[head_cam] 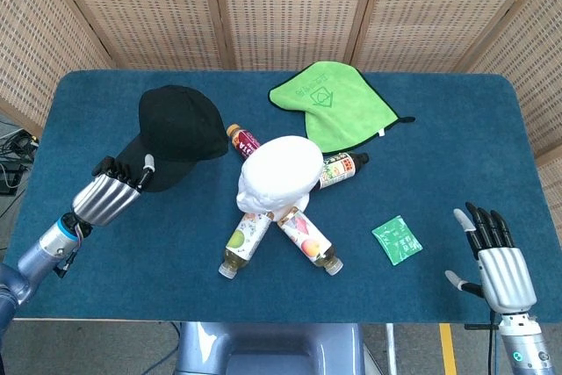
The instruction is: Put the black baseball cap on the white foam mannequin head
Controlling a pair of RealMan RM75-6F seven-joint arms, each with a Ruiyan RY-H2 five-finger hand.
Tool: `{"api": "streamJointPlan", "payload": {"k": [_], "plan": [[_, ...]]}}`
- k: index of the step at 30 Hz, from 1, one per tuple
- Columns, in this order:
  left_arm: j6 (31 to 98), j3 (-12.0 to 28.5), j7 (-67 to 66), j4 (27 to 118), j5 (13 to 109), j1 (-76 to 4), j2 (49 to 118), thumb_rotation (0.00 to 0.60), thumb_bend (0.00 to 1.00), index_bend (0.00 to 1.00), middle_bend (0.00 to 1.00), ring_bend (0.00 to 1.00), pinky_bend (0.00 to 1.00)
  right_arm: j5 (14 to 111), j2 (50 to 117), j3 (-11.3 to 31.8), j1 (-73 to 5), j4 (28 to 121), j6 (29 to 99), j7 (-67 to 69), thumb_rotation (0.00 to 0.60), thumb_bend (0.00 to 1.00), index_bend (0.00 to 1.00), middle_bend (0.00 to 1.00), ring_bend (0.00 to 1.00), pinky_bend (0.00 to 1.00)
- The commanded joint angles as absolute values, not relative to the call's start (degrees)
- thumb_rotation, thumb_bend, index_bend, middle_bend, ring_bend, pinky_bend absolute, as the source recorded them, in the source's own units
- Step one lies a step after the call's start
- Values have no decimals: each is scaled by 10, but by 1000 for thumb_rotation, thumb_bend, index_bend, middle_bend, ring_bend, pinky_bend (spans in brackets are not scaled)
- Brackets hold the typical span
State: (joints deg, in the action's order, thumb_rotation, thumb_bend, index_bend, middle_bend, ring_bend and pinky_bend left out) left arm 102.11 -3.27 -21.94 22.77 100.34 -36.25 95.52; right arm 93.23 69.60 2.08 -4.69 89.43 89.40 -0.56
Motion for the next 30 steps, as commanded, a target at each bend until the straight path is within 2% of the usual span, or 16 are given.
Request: {"api": "streamJointPlan", "payload": {"k": [1, 11, 19, 24, 30], "plan": [[1030, -9, -237, 290, 996, -393, 914, 600, 613, 775, 941, 921, 811, 932, 695, 22, -46, 895, 896, -3, 600, 61, 80, 0, 0, 0], [988, 43, -349, 534, 1015, -482, 802, 600, 604, 776, 942, 921, 811, 928, 692, 25, -45, 895, 899, 8, 600, 61, 79, 0, 0, 0], [931, 61, -447, 696, 1054, -522, 776, 600, 602, 775, 942, 921, 811, 926, 685, 28, -43, 896, 905, 26, 600, 61, 80, 0, 0, 0], [901, 59, -483, 738, 1078, -528, 790, 600, 600, 776, 942, 921, 811, 924, 680, 30, -42, 896, 908, 38, 600, 61, 80, 0, 0, 0], [884, 47, -494, 738, 1103, -525, 805, 600, 597, 775, 941, 921, 811, 923, 677, 31, -41, 897, 908, 44, 600, 61, 80, 0, 0, 0]]}}
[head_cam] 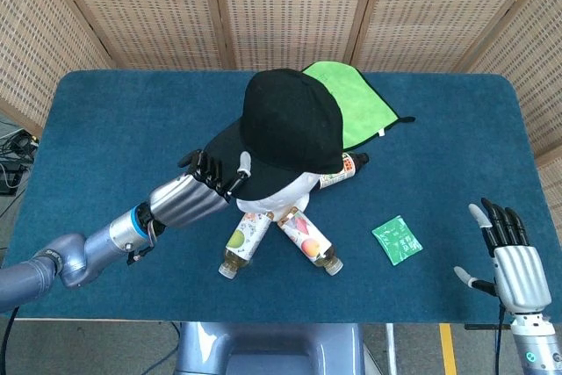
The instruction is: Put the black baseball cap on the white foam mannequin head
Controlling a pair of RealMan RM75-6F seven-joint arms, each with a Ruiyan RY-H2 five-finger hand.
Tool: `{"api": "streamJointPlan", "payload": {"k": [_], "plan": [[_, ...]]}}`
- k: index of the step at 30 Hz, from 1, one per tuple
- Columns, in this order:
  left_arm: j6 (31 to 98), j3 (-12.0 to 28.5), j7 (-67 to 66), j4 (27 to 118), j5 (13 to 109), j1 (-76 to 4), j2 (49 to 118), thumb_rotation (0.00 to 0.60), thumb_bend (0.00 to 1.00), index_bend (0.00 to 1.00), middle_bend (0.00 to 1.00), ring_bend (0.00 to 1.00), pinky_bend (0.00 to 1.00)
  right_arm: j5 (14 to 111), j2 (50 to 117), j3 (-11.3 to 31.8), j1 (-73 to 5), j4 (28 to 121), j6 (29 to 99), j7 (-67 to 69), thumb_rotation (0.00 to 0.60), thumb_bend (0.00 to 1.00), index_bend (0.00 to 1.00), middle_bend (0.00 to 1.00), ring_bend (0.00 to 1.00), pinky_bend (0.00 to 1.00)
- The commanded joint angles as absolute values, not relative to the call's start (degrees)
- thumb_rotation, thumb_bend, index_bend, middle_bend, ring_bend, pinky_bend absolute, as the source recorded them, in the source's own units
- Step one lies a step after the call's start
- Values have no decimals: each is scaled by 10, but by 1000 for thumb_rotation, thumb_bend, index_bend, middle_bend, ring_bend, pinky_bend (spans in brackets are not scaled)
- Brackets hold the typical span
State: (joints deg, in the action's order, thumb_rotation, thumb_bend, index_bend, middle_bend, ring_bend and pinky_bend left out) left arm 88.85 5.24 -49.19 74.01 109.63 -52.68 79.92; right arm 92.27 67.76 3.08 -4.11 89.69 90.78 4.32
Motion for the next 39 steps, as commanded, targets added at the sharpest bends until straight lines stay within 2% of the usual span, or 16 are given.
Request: {"api": "streamJointPlan", "payload": {"k": [1, 23, 32, 39], "plan": [[883, 46, -494, 736, 1107, -523, 809, 600, 597, 775, 941, 921, 811, 923, 677, 31, -41, 897, 908, 44, 600, 61, 80, 0, 0, 0], [883, 19, -449, 638, 1145, -486, 876, 600, 551, 770, 941, 921, 800, 921, 680, 30, -42, 897, 903, 36, 600, 61, 79, 0, 0, 0], [890, 7, -435, 607, 1158, -471, 881, 600, 503, 766, 941, 921, 791, 923, 680, 30, -41, 897, 904, 36, 600, 61, 80, 0, 0, 0], [899, 5, -424, 584, 1171, -469, 882, 600, 419, 758, 933, 905, 767, 923, 682, 30, -42, 897, 903, 32, 600, 61, 80, 0, 0, 0]]}}
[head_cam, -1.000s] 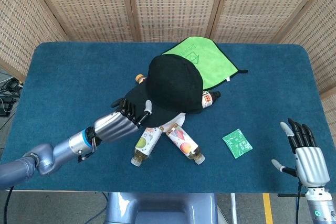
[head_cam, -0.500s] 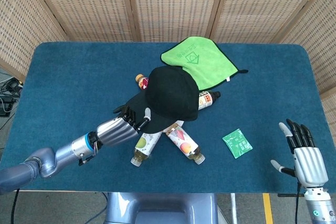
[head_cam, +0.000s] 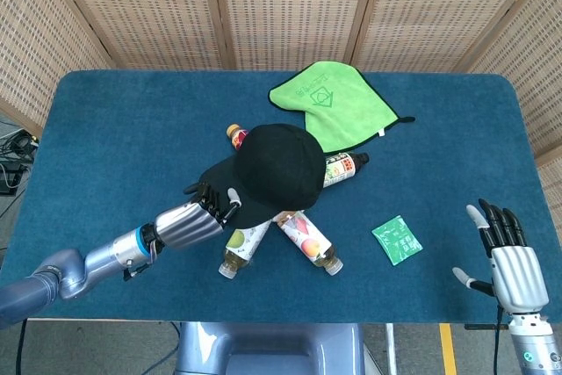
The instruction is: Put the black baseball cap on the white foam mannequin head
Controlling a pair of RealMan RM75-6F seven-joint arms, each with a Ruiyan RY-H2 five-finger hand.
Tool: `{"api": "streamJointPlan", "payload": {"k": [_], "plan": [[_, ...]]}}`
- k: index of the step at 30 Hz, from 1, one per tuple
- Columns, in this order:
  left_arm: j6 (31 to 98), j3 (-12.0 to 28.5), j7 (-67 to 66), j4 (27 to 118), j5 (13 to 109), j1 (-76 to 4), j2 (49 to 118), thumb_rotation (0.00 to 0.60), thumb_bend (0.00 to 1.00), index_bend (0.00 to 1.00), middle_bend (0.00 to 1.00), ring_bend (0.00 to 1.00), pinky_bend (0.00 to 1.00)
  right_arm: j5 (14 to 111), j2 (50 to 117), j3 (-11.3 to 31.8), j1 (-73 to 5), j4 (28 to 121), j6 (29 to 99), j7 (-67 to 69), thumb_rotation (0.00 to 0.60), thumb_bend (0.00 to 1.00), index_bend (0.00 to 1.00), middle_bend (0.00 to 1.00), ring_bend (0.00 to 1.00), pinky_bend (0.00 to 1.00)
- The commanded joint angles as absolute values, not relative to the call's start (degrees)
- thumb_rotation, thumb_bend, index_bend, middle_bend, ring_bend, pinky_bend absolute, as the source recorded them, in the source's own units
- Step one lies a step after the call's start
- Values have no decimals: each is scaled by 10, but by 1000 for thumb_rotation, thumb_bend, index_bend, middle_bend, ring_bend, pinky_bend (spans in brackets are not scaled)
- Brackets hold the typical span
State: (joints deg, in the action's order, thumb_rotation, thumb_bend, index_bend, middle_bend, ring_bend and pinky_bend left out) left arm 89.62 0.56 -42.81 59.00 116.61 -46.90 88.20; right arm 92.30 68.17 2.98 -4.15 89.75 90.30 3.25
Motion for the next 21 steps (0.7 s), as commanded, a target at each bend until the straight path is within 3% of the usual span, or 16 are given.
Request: {"api": "streamJointPlan", "payload": {"k": [1, 15, 17, 19, 21], "plan": [[899, 4, -422, 580, 1173, -470, 882, 600, 409, 757, 932, 903, 765, 923, 682, 30, -42, 897, 902, 32, 600, 61, 80, 0, 0, 0], [897, 5, -419, 570, 1192, -479, 877, 600, 333, 735, 923, 885, 741, 923, 681, 31, -41, 897, 905, 35, 600, 61, 79, 0, 0, 0], [898, 5, -422, 571, 1192, -478, 877, 600, 252, 691, 915, 877, 732, 923, 681, 31, -41, 897, 905, 35, 600, 60, 79, 0, 0, 0], [897, 7, -427, 575, 1190, -476, 875, 600, 127, 555, 887, 851, 710, 922, 681, 31, -41, 897, 905, 34, 600, 60, 79, 0, 0, 0], [898, 10, -435, 577, 1189, -473, 874, 600, 65, 445, 868, 831, 683, 922, 682, 32, -41, 898, 905, 34, 600, 60, 79, 0, 0, 0]]}}
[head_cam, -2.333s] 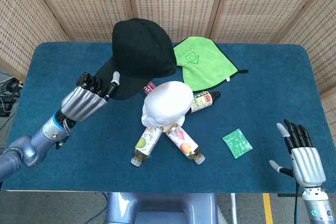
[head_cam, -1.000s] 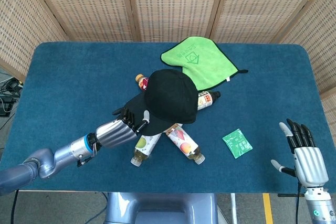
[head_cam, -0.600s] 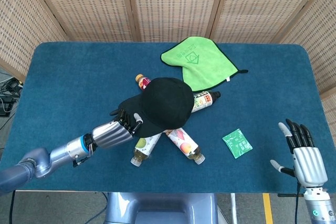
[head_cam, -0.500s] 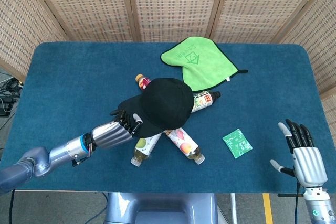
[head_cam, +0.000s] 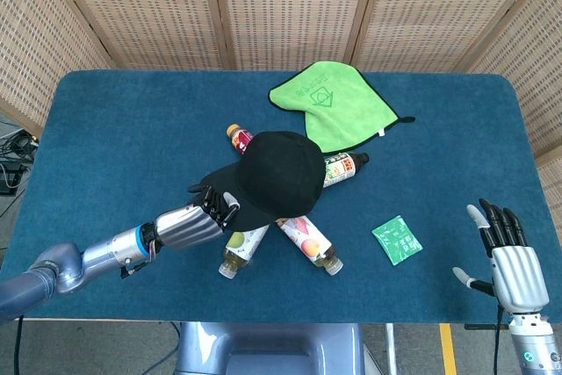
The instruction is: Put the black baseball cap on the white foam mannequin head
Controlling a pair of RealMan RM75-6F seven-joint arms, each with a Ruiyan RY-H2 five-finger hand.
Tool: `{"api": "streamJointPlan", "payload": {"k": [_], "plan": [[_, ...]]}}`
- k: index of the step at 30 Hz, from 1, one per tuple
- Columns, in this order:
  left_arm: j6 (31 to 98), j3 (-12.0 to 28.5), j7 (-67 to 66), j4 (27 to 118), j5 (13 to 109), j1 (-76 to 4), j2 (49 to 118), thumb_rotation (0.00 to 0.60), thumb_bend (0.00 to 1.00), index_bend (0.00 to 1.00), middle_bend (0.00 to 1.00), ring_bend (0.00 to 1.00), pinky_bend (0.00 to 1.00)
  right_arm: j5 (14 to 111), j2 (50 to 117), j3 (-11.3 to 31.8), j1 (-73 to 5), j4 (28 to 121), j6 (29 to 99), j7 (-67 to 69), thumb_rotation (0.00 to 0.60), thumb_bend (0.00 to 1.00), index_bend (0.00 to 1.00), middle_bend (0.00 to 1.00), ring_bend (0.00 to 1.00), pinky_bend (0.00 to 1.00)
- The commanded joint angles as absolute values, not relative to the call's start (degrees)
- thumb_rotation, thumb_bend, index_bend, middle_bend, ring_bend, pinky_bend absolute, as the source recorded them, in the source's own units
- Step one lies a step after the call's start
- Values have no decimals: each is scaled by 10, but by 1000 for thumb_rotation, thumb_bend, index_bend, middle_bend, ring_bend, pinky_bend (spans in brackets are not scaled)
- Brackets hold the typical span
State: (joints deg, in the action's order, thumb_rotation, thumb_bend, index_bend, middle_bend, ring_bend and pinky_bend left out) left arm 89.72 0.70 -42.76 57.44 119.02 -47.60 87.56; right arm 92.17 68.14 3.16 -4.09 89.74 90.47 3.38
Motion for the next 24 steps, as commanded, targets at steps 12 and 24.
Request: {"api": "streamJointPlan", "payload": {"k": [12, 24], "plan": [[898, 17, -454, 591, 1176, -458, 873, 600, 0, 324, 559, 589, 504, 922, 684, 32, -40, 898, 906, 29, 600, 61, 78, 0, 0, 0], [835, 4, -467, 712, 1100, -403, 846, 600, 0, 0, 0, 3, 0, 922, 683, 32, -40, 897, 908, 34, 600, 61, 78, 0, 0, 0]]}}
